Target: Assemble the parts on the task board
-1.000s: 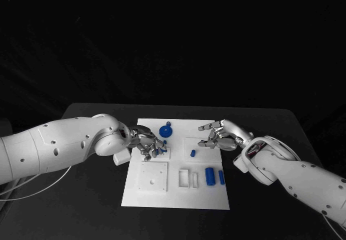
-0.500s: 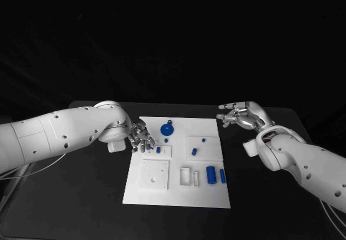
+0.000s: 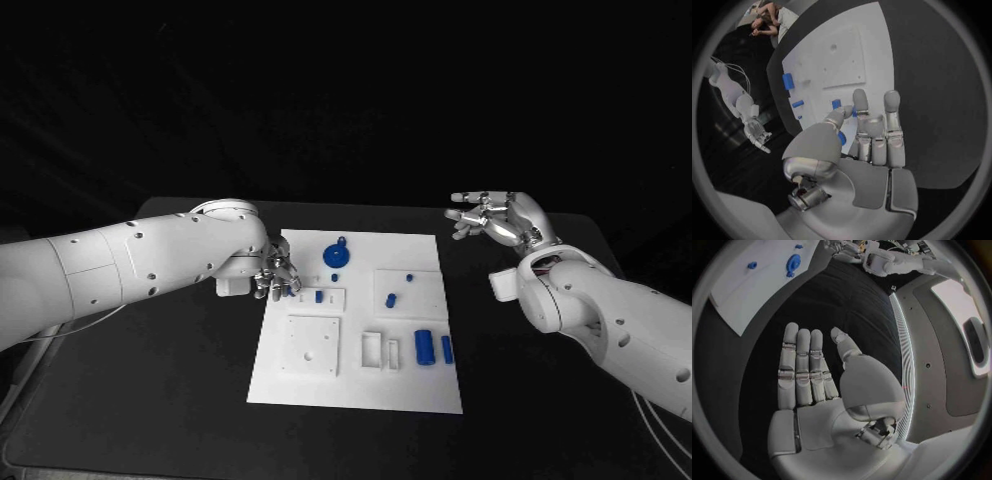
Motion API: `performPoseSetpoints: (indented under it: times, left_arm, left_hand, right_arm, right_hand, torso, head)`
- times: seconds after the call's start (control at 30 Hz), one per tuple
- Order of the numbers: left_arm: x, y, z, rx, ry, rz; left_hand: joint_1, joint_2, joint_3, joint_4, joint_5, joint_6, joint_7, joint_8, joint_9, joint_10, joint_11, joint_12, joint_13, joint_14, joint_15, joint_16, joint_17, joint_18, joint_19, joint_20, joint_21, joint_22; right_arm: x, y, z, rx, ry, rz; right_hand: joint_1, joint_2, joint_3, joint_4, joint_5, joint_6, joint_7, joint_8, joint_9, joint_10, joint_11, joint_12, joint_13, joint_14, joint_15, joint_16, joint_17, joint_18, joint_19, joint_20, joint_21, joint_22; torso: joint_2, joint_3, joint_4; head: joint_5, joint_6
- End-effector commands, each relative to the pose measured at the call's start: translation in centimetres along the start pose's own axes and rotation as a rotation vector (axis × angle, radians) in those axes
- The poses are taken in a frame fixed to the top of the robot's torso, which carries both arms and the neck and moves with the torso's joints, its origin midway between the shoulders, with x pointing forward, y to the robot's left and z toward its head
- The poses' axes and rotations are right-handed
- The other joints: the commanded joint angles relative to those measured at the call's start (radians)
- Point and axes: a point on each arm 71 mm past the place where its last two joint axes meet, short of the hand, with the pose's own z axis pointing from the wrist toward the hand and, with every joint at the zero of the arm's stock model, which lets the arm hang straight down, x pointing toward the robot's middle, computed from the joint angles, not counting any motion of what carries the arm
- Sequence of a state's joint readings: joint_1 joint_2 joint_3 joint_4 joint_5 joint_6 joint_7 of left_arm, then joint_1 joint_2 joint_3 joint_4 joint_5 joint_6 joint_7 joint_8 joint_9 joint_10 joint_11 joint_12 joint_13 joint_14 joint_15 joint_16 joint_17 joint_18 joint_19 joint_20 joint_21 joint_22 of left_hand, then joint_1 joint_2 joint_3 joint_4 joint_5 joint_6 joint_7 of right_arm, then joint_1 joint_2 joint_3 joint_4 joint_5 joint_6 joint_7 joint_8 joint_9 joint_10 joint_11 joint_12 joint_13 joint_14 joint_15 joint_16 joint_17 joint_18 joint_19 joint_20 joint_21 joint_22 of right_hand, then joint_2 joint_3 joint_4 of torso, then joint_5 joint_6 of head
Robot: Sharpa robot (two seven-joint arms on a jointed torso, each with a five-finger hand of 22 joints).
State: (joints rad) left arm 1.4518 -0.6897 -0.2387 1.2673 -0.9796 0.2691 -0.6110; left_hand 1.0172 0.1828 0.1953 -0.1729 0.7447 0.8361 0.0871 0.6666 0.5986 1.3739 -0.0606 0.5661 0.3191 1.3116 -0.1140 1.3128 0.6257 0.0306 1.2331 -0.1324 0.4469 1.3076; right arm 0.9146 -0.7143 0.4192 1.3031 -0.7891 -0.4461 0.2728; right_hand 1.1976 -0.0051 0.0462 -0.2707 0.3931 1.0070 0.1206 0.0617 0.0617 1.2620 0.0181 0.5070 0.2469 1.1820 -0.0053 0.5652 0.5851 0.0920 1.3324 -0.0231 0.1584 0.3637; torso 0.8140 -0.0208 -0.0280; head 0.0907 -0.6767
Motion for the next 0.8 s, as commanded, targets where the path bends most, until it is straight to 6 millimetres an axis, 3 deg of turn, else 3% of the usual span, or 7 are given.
performPoseSetpoints:
  times: [0.03,0.53,0.57,0.8]
  left_arm:
    - [0.1,-0.3,0.2,-0.017,-0.014,0.044]
    - [1.0,-1.6,0.9,0.01,-0.023,0.058]
    - [1.1,-1.7,1.0,0.01,-0.025,0.061]
    - [1.5,-1.9,1.3,0.015,-0.052,0.079]
  left_hand:
    - [-0.001,0.01,0.039,-0.045,0.008,0.093,-0.083,-0.003,0.002,0.006,-0.001,-0.007,0.001,0.01,0.001,-0.001,0.003,-0.003,0.007,0.0,0.004,0.018]
    - [-0.003,0.01,0.038,-0.046,0.008,0.095,-0.084,-0.006,0.007,0.011,-0.002,-0.01,0.003,0.016,0.0,-0.006,0.014,-0.003,0.011,-0.001,0.005,0.018]
    - [-0.003,0.01,0.038,-0.046,0.008,0.095,-0.084,-0.006,0.007,0.011,-0.002,-0.01,0.003,0.016,0.0,-0.006,0.014,-0.003,0.011,-0.001,0.005,0.018]
    - [-0.003,0.01,0.038,-0.045,0.01,0.095,-0.084,-0.007,0.008,0.013,-0.003,-0.011,0.004,0.02,-0.001,-0.009,0.016,-0.003,0.013,-0.002,0.005,0.017]
  right_arm:
    - [0.0,0.2,0.0,-0.014,-0.012,0.021]
    - [0.2,0.2,0.1,-0.013,-0.005,0.026]
    - [0.2,0.2,0.1,-0.013,-0.004,0.026]
    - [0.2,0.2,0.1,-0.012,-0.002,0.027]
  right_hand:
    - [-0.009,0.003,0.001,-0.003,0.004,0.008,0.0,0.001,0.001,-0.007,-0.001,0.003,-0.001,-0.009,0.001,0.002,-0.001,-0.016,-0.004,0.0,0.003,-0.001]
    - [-0.012,0.004,0.004,-0.004,0.009,0.008,0.0,0.001,0.001,-0.008,-0.001,0.003,-0.004,-0.011,0.002,0.003,-0.005,-0.016,-0.008,0.0,0.012,-0.013]
    - [-0.014,0.002,0.009,-0.004,0.011,0.006,0.0,0.0,0.001,-0.006,-0.001,0.003,-0.011,-0.011,0.002,0.006,-0.014,-0.016,-0.015,0.001,0.039,-0.046]
    - [-0.013,0.002,0.009,-0.004,0.012,0.005,0.0,0.0,0.001,-0.008,-0.001,0.003,-0.01,-0.012,0.002,0.006,-0.015,-0.016,-0.016,0.001,0.041,-0.049]
  torso:
    - [0.0,-0.0004,-0.0005]
    - [-0.001,0.0013,-0.0003]
    - [-0.001,0.0015,-0.0006]
    - [0.0,0.0005,-0.0004]
  head:
    - [0.002,-0.002]
    - [0.002,-0.004]
    - [0.001,-0.004]
    - [-0.001,-0.003]
